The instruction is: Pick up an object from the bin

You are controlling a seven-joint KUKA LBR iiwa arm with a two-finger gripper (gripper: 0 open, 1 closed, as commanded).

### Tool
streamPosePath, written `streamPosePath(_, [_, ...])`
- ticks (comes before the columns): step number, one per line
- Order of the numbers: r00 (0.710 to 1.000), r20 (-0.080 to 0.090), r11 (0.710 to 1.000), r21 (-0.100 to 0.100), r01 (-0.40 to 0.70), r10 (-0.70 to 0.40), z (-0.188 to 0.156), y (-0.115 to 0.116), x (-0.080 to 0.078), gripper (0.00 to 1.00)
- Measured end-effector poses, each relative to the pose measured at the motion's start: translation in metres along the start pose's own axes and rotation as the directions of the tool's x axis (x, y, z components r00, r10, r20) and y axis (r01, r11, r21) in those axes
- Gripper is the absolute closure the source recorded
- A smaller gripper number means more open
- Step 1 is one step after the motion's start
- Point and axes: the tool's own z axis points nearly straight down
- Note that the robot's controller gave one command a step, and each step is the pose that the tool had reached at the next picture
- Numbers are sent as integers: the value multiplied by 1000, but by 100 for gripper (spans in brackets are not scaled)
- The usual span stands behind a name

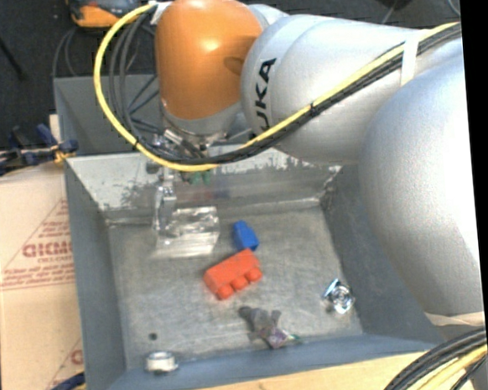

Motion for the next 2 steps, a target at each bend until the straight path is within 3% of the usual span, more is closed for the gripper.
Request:
streamPosePath(1, [975, -3, 975, 4, 222, -222, 122, -56, 46, 0])
streamPosePath(2, [908, 0, 908, 4, 419, -419, 137, -149, 51, 0])
